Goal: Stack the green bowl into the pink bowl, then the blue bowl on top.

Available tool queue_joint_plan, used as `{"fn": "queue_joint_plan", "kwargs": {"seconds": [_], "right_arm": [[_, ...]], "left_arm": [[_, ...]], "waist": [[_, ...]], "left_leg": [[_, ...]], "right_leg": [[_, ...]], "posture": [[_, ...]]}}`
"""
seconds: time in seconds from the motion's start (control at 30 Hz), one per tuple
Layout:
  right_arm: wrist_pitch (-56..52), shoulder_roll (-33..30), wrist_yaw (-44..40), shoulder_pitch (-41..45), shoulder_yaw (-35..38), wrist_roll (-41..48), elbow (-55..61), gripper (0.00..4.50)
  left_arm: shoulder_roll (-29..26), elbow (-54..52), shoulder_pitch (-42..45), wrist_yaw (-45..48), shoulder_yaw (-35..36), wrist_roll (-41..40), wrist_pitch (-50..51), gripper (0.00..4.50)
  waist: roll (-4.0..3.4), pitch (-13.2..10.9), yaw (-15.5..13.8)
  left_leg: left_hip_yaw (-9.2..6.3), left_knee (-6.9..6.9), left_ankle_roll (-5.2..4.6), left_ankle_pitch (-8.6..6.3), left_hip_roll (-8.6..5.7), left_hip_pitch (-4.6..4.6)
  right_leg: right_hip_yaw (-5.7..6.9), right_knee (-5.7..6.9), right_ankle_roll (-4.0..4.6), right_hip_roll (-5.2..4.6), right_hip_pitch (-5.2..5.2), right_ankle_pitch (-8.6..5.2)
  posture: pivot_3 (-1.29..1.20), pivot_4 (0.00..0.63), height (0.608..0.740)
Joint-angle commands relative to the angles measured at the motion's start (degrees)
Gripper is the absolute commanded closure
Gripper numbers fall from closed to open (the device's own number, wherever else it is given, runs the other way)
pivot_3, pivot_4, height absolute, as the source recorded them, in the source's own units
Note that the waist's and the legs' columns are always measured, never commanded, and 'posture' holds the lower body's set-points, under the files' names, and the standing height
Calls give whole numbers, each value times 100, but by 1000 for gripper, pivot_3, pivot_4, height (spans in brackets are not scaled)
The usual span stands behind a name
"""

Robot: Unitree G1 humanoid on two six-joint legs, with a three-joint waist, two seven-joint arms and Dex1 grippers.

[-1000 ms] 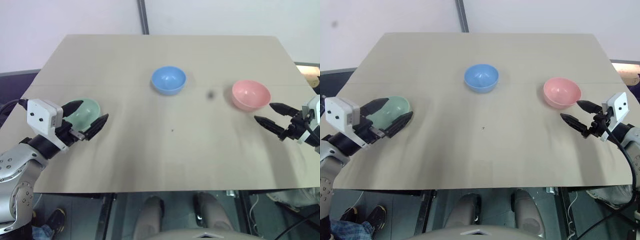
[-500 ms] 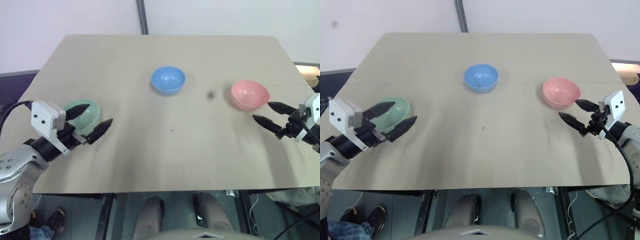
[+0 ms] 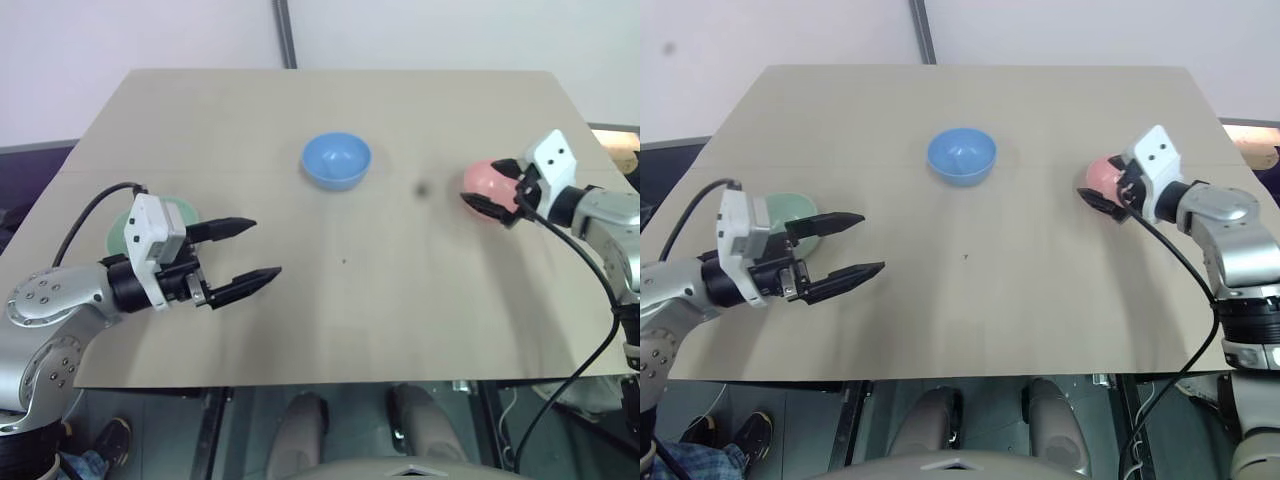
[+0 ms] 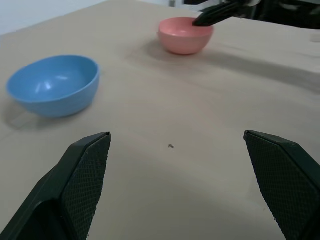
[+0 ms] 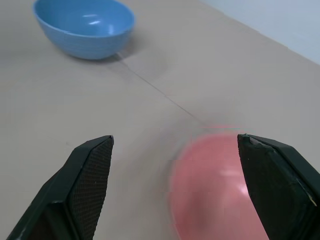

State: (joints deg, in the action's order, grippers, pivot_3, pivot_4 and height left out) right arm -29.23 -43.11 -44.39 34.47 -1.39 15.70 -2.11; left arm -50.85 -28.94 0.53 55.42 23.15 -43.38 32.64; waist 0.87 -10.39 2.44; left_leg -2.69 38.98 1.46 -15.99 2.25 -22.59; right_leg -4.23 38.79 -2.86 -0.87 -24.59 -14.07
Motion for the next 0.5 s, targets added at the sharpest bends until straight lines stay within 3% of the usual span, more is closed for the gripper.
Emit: {"fn": "queue_joint_plan", "kwargs": {"seconds": [0.03, 0.17, 0.37, 0.5], "right_arm": [[-738, 197, 73, 516, -143, -55, -400, 195], [-1158, 285, 104, 932, -469, -403, -1209, 195], [-867, 206, -46, 1110, -971, -1056, -2055, 195], [-762, 180, -308, 1024, -1070, -1155, -1977, 1706]], "left_arm": [[15, -48, 217, -38, -164, -83, 20, 0], [45, -136, 209, -68, -241, -65, 40, 0], [81, -232, 64, -152, -165, -54, 11, 0], [89, -340, -53, -224, -79, -122, 59, 0]], "waist": [[1, 0, -2], [0, -1, -10], [-1, -1, -7], [-2, -2, 11]], "left_leg": [[-1, 0, 0, 0, 0, -1], [-2, 0, 0, 0, -1, -4], [-2, -1, 0, 0, -1, -11], [-2, -1, 0, 0, 0, -11]], "right_leg": [[1, -1, 0, 0, 0, 0], [1, 0, 1, -1, -3, 1], [4, -2, 1, -2, -10, 1], [2, 1, 1, -1, -12, 1]], "posture": [[0, 150, 740], [0, 150, 740], [0, 150, 740], [0, 150, 740]]}}
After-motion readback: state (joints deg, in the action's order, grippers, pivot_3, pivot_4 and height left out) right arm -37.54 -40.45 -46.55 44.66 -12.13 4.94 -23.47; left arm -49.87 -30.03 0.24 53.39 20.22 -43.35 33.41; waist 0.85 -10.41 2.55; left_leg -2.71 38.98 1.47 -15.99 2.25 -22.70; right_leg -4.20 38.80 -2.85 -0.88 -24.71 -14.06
